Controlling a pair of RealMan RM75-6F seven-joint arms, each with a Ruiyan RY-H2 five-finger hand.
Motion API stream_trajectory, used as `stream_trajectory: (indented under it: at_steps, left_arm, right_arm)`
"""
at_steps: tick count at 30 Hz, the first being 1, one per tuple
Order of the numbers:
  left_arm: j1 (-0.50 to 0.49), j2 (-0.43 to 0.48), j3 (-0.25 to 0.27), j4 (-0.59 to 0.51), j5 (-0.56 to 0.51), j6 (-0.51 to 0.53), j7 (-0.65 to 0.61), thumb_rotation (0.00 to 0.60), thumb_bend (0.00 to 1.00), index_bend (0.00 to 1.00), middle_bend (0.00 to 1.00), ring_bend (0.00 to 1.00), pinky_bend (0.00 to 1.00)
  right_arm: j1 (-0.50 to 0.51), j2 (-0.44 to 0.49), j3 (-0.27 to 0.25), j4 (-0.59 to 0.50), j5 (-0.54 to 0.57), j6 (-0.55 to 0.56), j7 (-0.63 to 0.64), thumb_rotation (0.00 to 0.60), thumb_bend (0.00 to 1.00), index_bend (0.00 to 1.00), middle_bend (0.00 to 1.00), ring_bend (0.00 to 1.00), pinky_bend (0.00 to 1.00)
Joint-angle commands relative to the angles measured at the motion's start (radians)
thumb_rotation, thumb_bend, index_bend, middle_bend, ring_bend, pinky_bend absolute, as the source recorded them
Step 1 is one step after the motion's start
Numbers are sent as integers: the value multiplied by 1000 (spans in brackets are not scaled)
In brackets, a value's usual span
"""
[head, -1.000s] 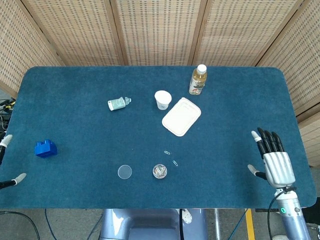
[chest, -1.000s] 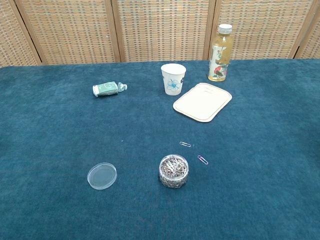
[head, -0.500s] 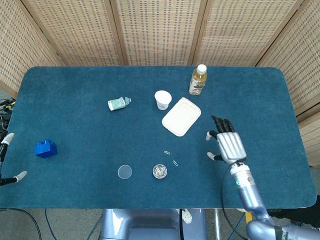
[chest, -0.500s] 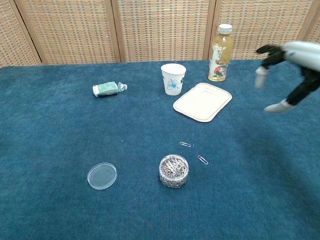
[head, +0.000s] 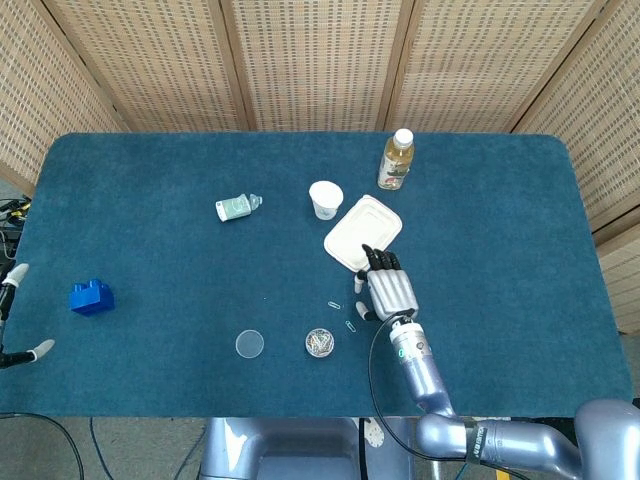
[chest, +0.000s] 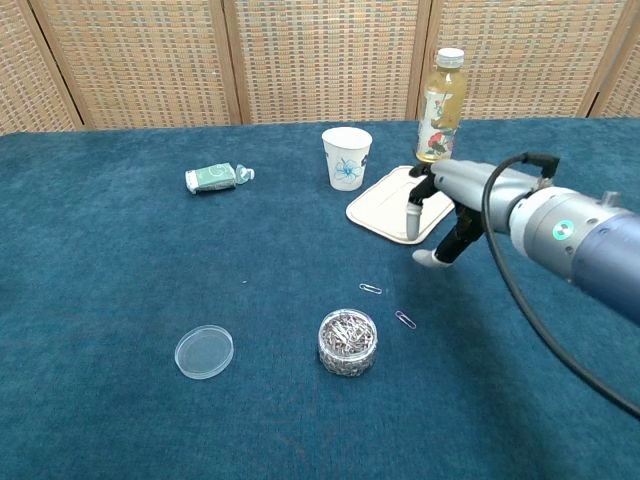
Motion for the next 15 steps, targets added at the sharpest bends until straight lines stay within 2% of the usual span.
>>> stream_trajectory:
  at_steps: [1, 8, 15]
  left_arm:
    - [-1, -1, 1, -1, 0, -2, 3, 600, 0, 0, 0, 0, 0]
    - [-1, -3, 3, -2, 4, 0, 8, 600, 0, 0, 0, 0, 0]
    - [-3, -5, 2, 0, -1, -4, 12, 600, 0, 0, 0, 0, 0]
  right_arm:
    - [8, -20, -12, 20, 1, 1, -2, 600, 319, 503, 0, 0, 0]
    - [25, -70, -16, 83, 6, 1, -8, 600, 318, 503, 0, 0, 0]
    - [52, -141, 3, 135, 44, -16, -13, 600, 319, 504, 0, 0, 0]
